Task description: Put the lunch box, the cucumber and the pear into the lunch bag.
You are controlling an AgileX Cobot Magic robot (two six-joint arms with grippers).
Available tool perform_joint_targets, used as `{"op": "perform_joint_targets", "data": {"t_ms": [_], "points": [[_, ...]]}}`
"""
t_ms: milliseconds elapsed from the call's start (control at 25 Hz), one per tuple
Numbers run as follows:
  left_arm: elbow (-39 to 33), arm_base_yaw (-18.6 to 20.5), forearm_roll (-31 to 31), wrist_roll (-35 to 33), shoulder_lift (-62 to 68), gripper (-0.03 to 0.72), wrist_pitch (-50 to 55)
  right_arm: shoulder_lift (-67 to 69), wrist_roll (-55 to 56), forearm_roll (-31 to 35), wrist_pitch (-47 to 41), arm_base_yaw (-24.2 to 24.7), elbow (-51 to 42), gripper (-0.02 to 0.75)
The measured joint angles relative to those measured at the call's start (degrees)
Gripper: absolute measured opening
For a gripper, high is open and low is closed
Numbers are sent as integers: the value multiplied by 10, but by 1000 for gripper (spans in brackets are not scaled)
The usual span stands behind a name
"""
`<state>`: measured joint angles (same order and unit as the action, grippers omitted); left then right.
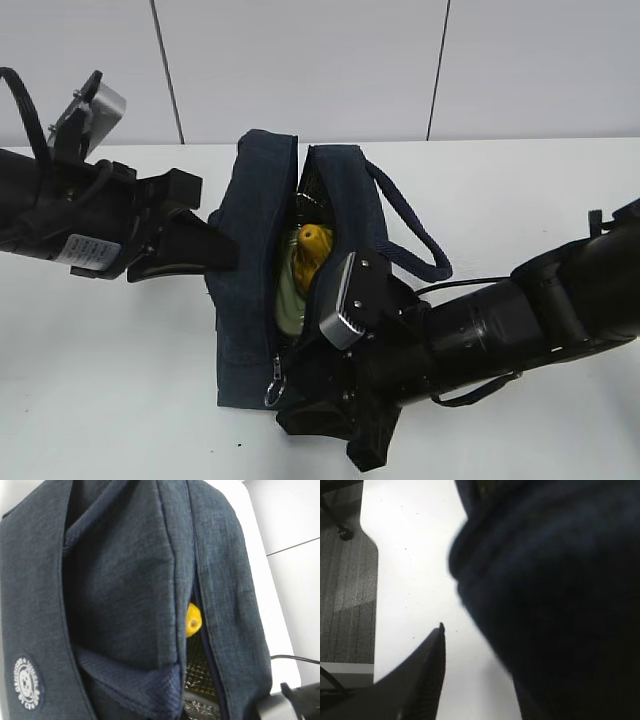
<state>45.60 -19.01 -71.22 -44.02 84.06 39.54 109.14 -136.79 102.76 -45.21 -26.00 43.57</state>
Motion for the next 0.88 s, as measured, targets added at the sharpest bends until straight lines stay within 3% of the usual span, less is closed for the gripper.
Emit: {"op": "perform_joint_targets", "data": {"t_ms": [160, 880], "points": [[0, 0, -3, -1, 0, -16, 4, 16, 0, 0, -18, 0, 11, 398], [0, 0, -29, -4, 0, -16, 32, 17, 0, 0, -23, 0, 18, 450]]}}
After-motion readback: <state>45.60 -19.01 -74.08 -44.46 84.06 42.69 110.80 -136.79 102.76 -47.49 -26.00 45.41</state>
